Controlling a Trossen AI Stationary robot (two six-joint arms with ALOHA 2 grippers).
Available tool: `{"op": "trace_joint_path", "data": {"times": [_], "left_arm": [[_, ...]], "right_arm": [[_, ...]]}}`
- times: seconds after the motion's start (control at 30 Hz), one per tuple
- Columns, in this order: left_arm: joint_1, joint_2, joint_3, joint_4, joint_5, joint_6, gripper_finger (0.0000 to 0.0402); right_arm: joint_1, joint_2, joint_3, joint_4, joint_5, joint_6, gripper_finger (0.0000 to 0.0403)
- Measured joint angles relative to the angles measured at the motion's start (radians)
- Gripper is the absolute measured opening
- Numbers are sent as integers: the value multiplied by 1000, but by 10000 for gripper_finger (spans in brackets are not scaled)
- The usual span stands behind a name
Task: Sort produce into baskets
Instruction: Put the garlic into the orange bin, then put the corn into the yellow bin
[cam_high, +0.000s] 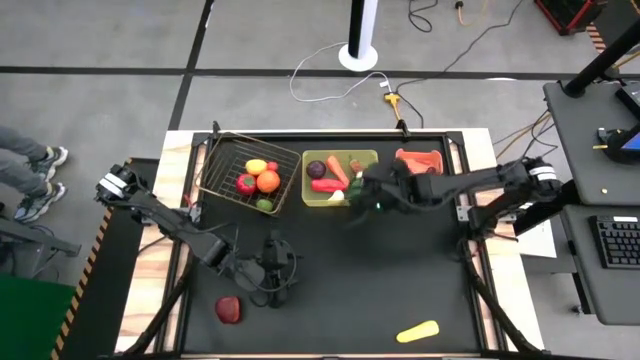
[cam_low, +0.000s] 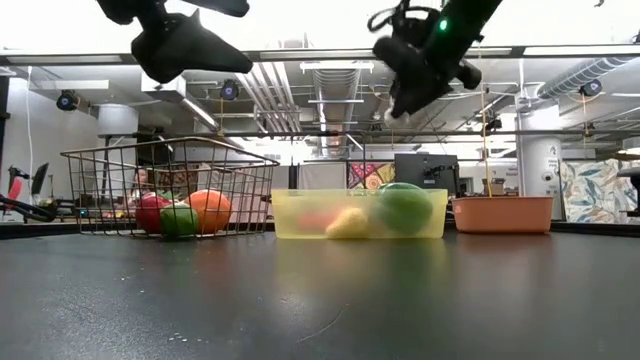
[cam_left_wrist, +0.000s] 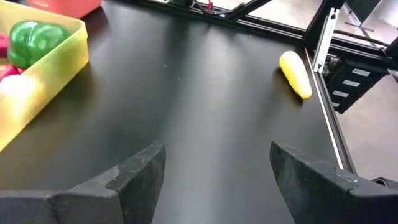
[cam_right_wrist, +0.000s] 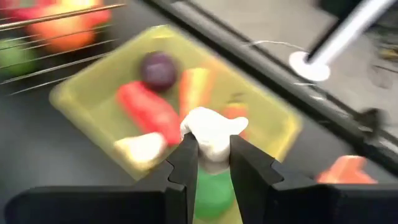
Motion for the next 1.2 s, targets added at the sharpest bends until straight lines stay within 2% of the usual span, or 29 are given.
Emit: {"op": "trace_joint_path", "data": {"times": [0.13,0.37,0.57,0.8,1.2], "left_arm": [[-7,0,0,-4,0,-34,270],[-11,0,0,-4,0,-46,270],[-10,0,0,-4,-7,-44,270],[-10,0,0,-3,-10,-43,270],[-10,1,0,-3,-11,-43,270]], "right_arm": [[-116,-5,-14,-56,15,57,72],[-336,-6,-25,-350,10,243,73],[-472,-5,-92,-361,-54,236,73],[-505,-4,-162,-338,-57,225,92],[-504,-4,-169,-297,-58,200,151]]}}
